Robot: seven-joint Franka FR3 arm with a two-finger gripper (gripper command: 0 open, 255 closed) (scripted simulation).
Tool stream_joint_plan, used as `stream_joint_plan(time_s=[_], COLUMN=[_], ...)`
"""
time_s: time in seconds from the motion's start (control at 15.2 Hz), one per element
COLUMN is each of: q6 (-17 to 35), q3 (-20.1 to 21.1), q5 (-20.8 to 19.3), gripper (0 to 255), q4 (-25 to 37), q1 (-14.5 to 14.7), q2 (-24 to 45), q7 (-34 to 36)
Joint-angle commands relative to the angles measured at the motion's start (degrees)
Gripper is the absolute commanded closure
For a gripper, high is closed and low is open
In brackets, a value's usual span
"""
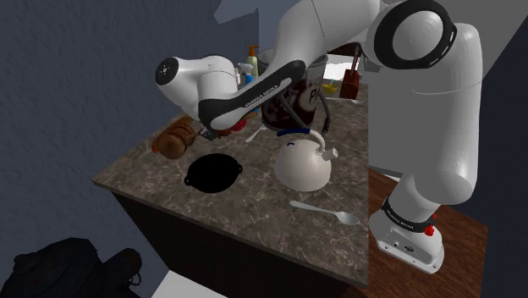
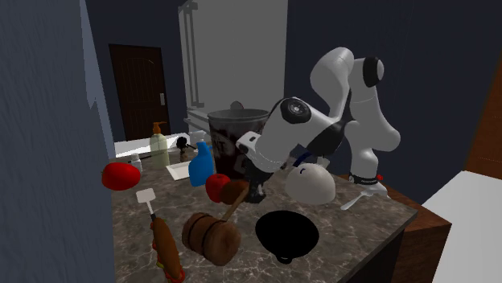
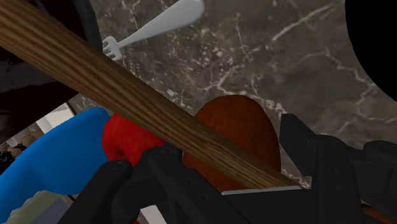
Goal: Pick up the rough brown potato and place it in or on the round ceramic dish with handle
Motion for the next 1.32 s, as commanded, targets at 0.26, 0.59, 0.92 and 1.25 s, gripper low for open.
stream_joint_plan(time_s=[0.26,0.59,0.92,1.25], q6=[-2.8,-4.6,-6.7,-9.4], q3=[0.5,1.2,3.6,6.2], q5=[1.3,2.3,4.3,6.3], gripper=[255,255,255,255], q4=[2.1,2.3,-1.5,-3.5], q1=[0.0,0.5,3.5,7.0], q2=[-1.8,-3.3,-6.1,-7.6], q7=[-2.4,-2.5,2.5,7.5])
